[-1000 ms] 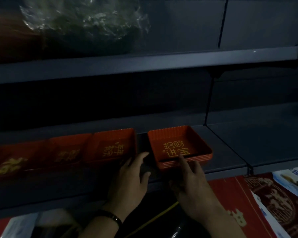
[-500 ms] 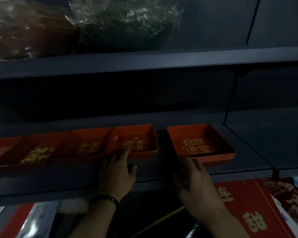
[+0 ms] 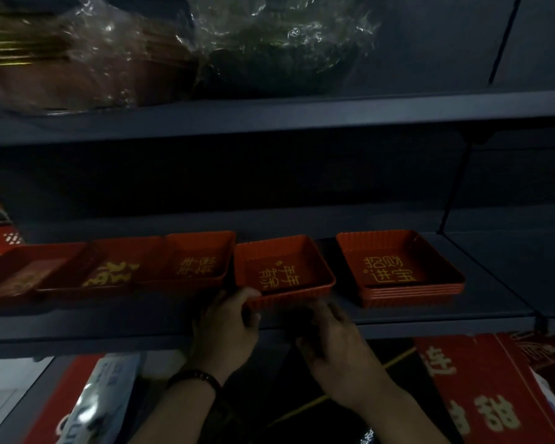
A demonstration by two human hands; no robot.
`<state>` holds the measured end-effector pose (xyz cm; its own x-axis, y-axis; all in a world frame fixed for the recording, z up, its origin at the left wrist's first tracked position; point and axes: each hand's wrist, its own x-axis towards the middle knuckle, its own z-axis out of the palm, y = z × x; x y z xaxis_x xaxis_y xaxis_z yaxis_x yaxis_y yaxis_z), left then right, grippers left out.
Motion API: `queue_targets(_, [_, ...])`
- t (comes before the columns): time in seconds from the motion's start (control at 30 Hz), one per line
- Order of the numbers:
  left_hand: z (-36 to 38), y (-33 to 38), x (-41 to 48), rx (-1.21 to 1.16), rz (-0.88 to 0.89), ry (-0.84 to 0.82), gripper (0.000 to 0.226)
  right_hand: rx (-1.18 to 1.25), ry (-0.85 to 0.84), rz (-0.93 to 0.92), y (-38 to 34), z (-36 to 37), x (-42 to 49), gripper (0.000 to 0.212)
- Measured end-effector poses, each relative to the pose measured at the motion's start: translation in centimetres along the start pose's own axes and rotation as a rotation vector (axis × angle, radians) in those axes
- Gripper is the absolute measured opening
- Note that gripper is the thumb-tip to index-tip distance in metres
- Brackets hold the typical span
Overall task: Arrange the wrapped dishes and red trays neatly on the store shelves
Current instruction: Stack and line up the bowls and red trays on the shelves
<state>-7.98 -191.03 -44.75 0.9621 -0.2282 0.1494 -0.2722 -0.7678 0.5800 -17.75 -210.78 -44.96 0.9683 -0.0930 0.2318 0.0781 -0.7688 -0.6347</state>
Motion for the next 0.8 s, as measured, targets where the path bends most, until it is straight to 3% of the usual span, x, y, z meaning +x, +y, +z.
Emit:
queue_targets(0.2, [-1.2,1.0,-3.3,-0.054,0.097,-0.095,0.035,-0.043,-0.084,-0.021,-1.0,1.9,-0.6,0.081])
queue_targets(0.3, [-1.9,1.1,-4.8,-0.123,0.097,-0.155,0.037,-0.052,-0.108,-0.028,-1.7,2.4,-1.0,0.073])
queue_targets(0.4, [-3.0,0.0,-5.4,-0.21,0.083,-0.097,0.041,-0.002,-0.064,-0.038,-2.1,2.6,-1.5,0.061])
queue_targets(0.63, [-5.6,-4.3,-5.2,-0.053,0.085,-0.029,0.067,0.03,0.044,0.003,-2.7,1.7,-3.2,0.048])
queue_targets(0.8, [-6.5,-5.2,-5.1,-0.189,0.088,-0.124,0.044,-0.063,0.09,-0.096,-2.8,0.4,-4.8,0.038])
